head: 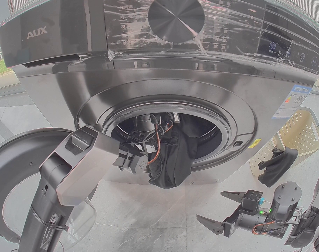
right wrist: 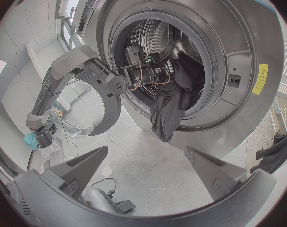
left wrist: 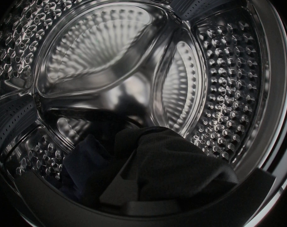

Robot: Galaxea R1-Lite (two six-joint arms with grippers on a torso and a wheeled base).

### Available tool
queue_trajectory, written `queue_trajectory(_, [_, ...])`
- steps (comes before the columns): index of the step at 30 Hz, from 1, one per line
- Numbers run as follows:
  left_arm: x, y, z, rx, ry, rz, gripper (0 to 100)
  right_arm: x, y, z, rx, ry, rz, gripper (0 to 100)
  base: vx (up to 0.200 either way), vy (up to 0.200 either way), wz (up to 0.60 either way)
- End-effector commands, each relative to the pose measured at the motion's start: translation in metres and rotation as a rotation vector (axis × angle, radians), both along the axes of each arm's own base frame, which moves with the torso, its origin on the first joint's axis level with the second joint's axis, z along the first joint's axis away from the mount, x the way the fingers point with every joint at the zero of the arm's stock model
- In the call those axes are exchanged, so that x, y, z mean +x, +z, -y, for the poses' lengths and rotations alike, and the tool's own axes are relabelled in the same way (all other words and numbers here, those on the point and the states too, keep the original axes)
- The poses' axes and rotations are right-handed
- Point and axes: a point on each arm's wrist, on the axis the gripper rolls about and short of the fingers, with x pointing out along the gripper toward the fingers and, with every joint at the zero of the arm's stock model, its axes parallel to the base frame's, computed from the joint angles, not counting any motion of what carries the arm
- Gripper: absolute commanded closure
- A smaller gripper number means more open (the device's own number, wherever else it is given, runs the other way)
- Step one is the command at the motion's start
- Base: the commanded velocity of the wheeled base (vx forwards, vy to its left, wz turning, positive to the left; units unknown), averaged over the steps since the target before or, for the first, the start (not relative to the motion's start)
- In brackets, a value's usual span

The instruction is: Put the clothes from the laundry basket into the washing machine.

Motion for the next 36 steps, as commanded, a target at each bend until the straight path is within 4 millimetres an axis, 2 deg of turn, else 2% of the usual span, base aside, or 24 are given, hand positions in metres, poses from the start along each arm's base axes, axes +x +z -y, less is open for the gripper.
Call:
queue_trajectory(1, [0.014,-0.006,-0.001,-0.01,0.043,0.007,100,0.001,-0.003,0.0,-0.01,-0.004,-0.011,0,0.0,0.0,0.0])
queue_trajectory(8, [0.013,-0.006,-0.001,0.0,0.041,-0.01,100,0.002,-0.003,0.001,-0.01,-0.007,-0.011,0,0.0,0.0,0.0])
queue_trajectory(9, [0.013,-0.006,-0.001,-0.001,0.04,-0.014,0,0.002,-0.003,0.001,-0.01,-0.007,-0.011,0,0.0,0.0,0.0])
queue_trajectory(14, [0.008,-0.008,-0.004,0.016,0.041,-0.057,0,0.002,-0.003,0.001,-0.008,-0.011,-0.009,0,0.0,0.0,0.0])
queue_trajectory(20, [-0.022,-0.01,-0.007,0.106,-0.012,-0.225,0,0.003,-0.002,0.001,-0.008,-0.011,-0.007,0,0.0,0.0,0.0])
queue_trajectory(26, [-0.041,-0.028,0.001,0.175,-0.111,-0.313,0,0.003,-0.002,0.001,-0.005,-0.011,-0.005,0,0.0,0.0,0.0])
queue_trajectory(32, [-0.043,-0.059,0.005,0.227,-0.12,-0.365,0,0.003,-0.002,0.001,-0.004,-0.011,-0.004,0,0.0,0.0,0.0])
queue_trajectory(34, [-0.042,-0.064,0.005,0.241,-0.12,-0.367,0,0.003,-0.001,0.0,-0.002,-0.009,-0.002,0,0.0,0.0,0.0])
queue_trajectory(35, [-0.042,-0.064,0.005,0.241,-0.12,-0.367,100,0.003,-0.001,0.0,-0.002,-0.009,-0.002,0,0.0,0.0,0.0])
queue_trajectory(36, [-0.04,-0.066,0.005,0.247,-0.118,-0.366,100,0.003,-0.001,0.0,-0.002,-0.009,-0.002,0,0.0,0.0,0.0])
